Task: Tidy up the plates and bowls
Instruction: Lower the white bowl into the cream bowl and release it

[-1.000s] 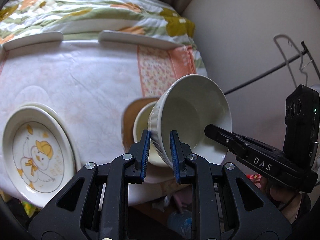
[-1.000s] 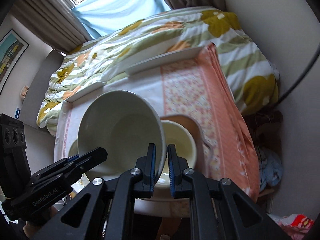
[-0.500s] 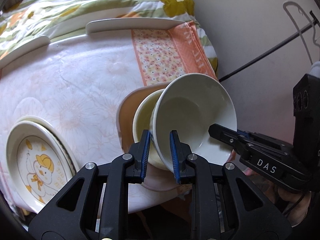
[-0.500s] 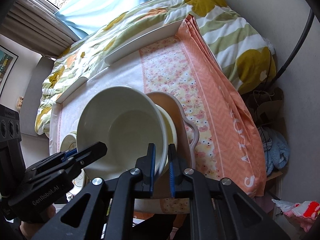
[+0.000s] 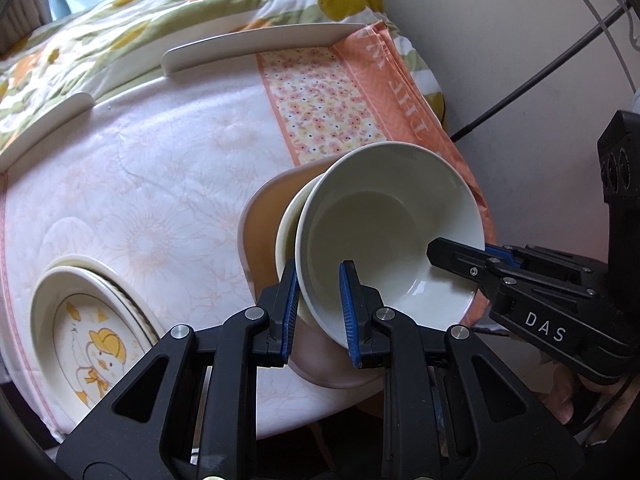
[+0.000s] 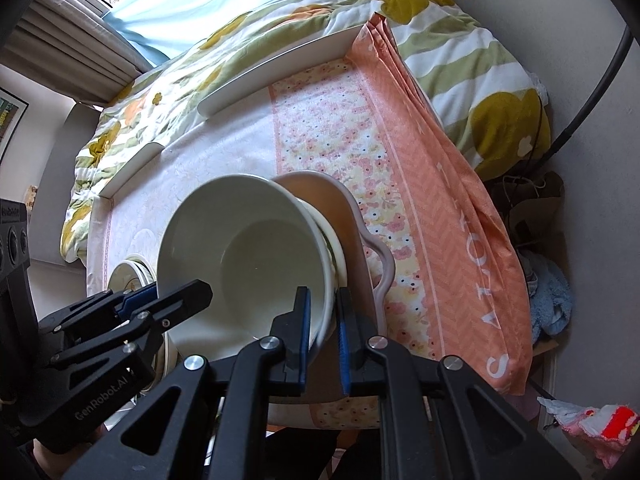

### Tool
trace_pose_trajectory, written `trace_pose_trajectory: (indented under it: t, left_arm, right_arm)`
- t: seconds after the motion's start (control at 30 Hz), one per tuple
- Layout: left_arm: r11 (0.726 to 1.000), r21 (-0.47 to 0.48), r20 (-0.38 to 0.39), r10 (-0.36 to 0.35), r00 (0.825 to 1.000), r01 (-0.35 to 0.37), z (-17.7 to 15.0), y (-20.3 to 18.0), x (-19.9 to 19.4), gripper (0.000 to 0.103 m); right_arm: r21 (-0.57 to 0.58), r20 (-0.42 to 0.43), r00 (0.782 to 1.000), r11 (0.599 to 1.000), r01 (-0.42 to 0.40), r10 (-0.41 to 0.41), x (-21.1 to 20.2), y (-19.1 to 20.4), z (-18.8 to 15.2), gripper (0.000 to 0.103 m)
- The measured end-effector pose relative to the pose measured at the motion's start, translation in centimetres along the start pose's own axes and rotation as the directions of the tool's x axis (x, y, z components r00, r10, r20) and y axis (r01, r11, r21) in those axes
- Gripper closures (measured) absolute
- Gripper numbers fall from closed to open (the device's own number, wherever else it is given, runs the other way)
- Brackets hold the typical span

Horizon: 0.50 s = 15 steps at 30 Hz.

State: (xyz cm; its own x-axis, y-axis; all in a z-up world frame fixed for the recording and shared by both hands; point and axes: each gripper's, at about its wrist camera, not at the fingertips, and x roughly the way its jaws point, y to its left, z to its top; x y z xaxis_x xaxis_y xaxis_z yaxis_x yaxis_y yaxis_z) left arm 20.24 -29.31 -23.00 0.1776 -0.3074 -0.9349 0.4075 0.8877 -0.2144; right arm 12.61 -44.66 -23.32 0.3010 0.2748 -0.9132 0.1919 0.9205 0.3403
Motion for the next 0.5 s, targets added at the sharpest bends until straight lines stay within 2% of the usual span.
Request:
trace_pose_trajectory:
  t: [0.23,0.5]
  left_arm:
    - [0.994,0.056,0.006,0.09,0.996,-0.09,-0.1,-0.3,0.4,0.085]
    - [0.994,0.07,0.015,0.082,0.997,-0.083,-0.1,-0.3,0.1,0.085]
  right_arm:
    - [-0.064,0.006,0.998,0.996,0.069,-0.069,0.1,1.0,-0.1,0.091]
    - [-0.073,0.009,0.997,0.995,0.073,-0.072,0.0,1.3,-0.1,0.091]
